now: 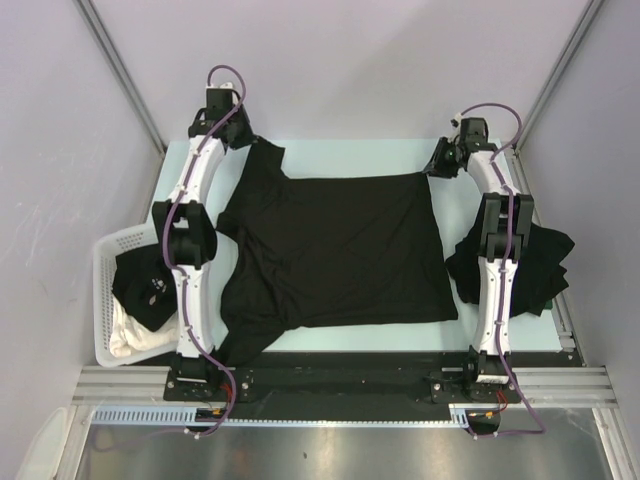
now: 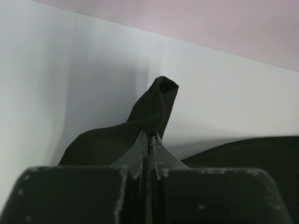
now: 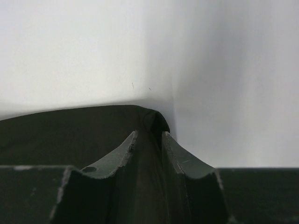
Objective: Fold and stack the t-shirts
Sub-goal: Fold the tshirt
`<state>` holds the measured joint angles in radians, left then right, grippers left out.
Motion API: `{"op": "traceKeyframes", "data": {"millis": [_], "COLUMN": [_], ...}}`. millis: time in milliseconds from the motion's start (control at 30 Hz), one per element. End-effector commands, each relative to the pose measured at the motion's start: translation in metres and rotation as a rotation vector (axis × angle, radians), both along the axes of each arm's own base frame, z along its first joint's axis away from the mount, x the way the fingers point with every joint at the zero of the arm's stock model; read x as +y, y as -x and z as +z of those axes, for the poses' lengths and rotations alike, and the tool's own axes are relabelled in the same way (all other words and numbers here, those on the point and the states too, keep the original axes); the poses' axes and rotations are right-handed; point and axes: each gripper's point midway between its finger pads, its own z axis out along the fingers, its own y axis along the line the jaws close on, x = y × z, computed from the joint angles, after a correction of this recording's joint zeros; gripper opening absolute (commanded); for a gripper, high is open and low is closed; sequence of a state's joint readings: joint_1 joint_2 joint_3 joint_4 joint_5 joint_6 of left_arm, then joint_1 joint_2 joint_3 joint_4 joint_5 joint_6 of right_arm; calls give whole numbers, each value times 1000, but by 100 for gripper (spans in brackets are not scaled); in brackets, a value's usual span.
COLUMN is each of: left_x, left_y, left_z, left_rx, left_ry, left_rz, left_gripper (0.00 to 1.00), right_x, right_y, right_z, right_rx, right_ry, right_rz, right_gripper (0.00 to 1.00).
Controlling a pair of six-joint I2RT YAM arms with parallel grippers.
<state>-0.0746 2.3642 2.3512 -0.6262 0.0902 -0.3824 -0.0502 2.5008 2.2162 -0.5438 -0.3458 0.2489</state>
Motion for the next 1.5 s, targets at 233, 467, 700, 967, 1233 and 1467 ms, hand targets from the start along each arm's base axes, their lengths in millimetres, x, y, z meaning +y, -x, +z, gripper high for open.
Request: {"op": "traceKeyframes", "data": {"millis": [233, 467, 700, 967, 1233, 1467], "left_x": [-5, -6, 17, 42, 42, 57], "left_y": [11, 10, -2, -14, -24, -32], "left_z": [57, 54, 58, 62, 52, 53], "left_rx": [-96, -92, -123, -153, -163, -184], "left_ry": [-10, -5, -10, 4, 16, 42], "left_rz": [-39, -39, 17, 63, 57, 67], "left_gripper": [0, 0, 0, 0, 0, 0], "right_x": [2, 0, -15, -33, -43, -49], "right_y": [-19, -24, -35, -43, -49, -52], "right_z": [3, 8, 25, 37, 39, 42], "right_rx": [-52, -75, -128, -169, -188, -200], "right_ry": [-21, -15, 27, 42, 56, 57], "right_rz": [20, 12, -26, -71, -92, -102], "right_gripper": [24, 0, 0, 0, 0, 0]}}
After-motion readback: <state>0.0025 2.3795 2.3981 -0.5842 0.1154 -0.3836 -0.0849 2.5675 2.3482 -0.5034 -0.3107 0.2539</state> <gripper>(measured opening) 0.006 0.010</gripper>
